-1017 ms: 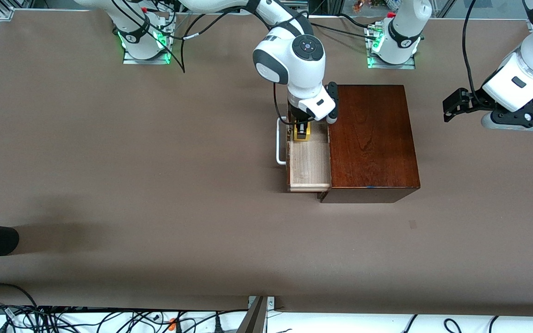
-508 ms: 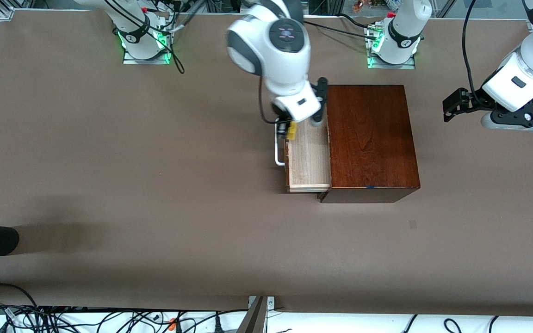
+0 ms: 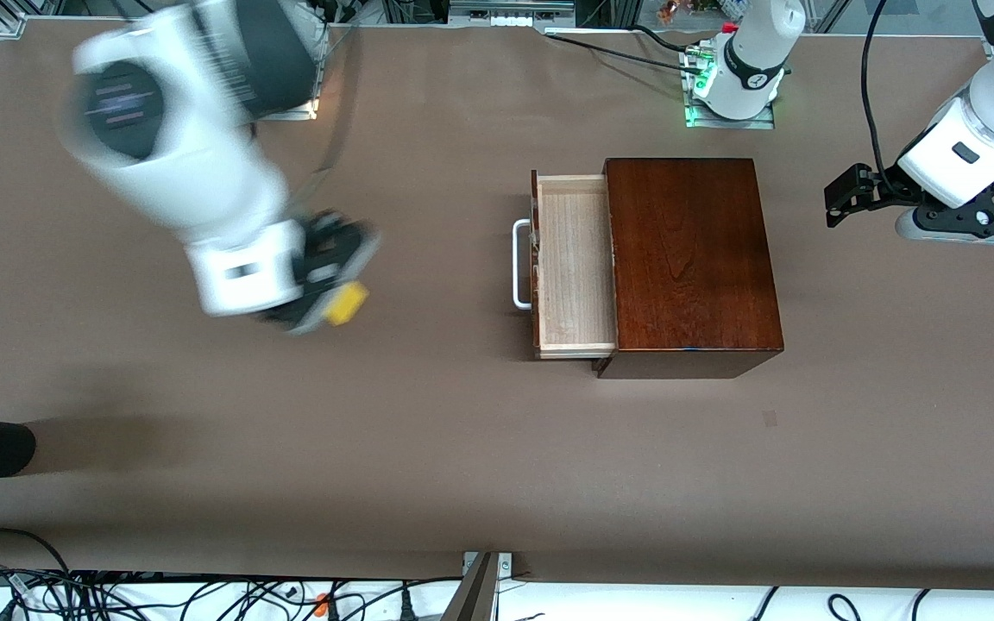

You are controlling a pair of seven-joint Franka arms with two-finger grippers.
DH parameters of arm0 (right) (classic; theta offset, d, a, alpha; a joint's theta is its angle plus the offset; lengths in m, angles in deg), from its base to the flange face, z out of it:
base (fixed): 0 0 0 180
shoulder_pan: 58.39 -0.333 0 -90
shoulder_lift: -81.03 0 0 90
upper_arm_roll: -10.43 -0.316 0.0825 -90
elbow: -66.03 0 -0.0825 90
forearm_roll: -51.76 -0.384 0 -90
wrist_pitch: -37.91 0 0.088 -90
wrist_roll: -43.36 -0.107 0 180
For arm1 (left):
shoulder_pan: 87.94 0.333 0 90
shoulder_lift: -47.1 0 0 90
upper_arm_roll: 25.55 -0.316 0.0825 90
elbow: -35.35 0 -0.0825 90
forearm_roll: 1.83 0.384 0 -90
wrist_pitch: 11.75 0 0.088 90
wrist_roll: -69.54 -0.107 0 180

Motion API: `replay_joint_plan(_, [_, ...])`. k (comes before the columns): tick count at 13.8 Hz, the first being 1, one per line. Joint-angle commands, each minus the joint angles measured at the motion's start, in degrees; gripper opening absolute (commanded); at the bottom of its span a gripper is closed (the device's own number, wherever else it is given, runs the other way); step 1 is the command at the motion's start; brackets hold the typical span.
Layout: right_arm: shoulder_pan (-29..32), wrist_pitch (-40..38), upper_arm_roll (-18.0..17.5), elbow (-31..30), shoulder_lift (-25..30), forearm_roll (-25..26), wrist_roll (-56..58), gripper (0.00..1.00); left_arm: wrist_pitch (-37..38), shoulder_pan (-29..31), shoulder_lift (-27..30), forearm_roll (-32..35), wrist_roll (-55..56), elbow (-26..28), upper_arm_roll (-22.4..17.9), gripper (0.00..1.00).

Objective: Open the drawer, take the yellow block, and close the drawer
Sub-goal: 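Lift the yellow cube out with the right gripper, then set the cube down with the right gripper while the left gripper reaches the drawer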

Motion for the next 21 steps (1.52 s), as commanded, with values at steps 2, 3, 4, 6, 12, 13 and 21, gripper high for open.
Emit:
replay_joint_plan(2, [9.9,-2.1,-1.5,-1.0,0.7,-1.5,0.1,0.00,0.3,0.0,1.2,-1.1,-1.2,0.5,0.8,1.00])
replay_joint_plan(3, [10.6,-2.2,-1.2,-1.9,0.8,-1.1,-0.3,0.00,0.4,0.0,1.2,-1.1,-1.2,0.3,1.2,1.00])
replay_joint_plan(4, [10.8,-2.6,-0.2,-3.9,1.3,-0.7,-0.8,0.00,0.6,0.0,1.1,-1.1,-1.3,0.1,1.6,1.00])
replay_joint_plan(6, [10.6,-0.4,4.1,-10.4,2.5,-0.3,-1.7,0.00,1.1,-0.8,0.8,-1.3,-3.2,0.1,1.6,1.00])
replay_joint_plan(12, [12.3,31.1,4.7,-42.7,6.7,1.2,-15.9,0.00,4.7,-0.9,-1.7,-2.2,-12.5,-0.2,14.4,1.00])
replay_joint_plan(13, [12.3,36.1,4.6,-46.4,6.5,1.2,-17.7,0.00,4.5,-0.9,-3.1,-2.7,-13.4,-0.4,17.0,1.00])
replay_joint_plan(21, [11.8,48.2,4.1,-55.9,2.5,1.5,-29.6,0.00,-11.2,-5.5,-12.4,-8.7,-30.5,-0.7,25.4,1.00])
